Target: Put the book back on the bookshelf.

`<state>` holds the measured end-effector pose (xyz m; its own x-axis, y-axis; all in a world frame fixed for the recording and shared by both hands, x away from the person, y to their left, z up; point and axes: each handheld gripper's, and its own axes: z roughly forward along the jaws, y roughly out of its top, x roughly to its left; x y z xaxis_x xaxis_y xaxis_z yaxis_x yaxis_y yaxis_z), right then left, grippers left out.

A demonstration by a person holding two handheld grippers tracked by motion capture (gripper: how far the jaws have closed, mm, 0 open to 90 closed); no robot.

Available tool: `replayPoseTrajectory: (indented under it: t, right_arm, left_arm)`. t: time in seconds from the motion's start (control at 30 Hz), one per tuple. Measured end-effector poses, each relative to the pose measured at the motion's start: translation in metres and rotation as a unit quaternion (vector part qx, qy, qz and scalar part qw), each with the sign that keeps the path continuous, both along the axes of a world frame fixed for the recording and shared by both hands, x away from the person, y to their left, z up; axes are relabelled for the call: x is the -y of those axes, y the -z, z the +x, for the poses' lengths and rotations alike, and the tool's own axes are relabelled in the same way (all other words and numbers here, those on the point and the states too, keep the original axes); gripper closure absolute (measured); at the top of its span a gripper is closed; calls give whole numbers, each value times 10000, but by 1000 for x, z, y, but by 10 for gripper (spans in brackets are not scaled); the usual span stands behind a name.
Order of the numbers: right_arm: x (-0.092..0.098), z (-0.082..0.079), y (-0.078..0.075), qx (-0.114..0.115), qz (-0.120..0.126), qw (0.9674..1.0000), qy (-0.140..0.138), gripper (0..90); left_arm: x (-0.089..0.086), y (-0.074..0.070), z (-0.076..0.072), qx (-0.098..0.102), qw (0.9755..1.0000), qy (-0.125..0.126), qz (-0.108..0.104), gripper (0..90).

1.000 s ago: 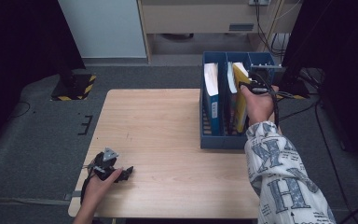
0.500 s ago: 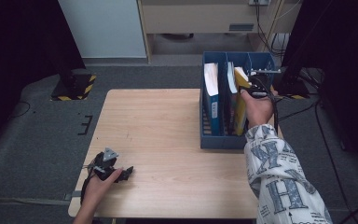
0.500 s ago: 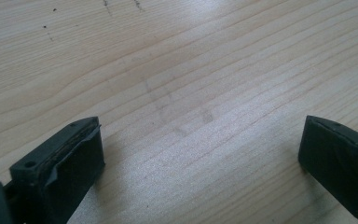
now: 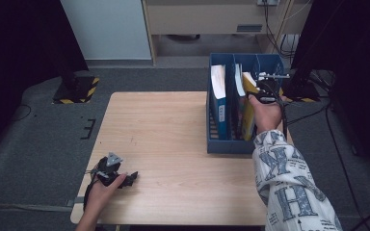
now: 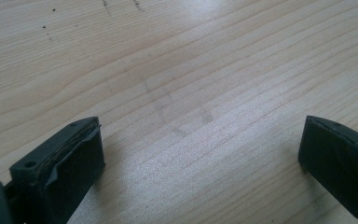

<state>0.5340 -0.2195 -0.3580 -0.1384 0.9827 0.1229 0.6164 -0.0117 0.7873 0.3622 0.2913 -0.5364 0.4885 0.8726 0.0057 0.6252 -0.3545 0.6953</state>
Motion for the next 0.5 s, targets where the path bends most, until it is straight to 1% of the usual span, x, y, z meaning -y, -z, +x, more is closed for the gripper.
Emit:
replayPoseTrajectory:
  t: [0.3,0.33,0.4,0.5]
  right_arm:
    - [0,-1,2,-20,-27,10000,-37,743]
    - [-1,-1,2,-24,-28,10000,-40,743]
    - [-1,-1,1,-41,-36,10000,-52,741]
    - [-1,-2,1,-73,-91,9999,-86,740]
  left_arm:
    - [0,0,0,-3,10000,1,-5,0]
    - [1,0,0,12,10000,-22,-40,0]
    - [1,0,0,10,10000,-17,-35,0]
    - [1,0,0,9,10000,-15,-35,0]
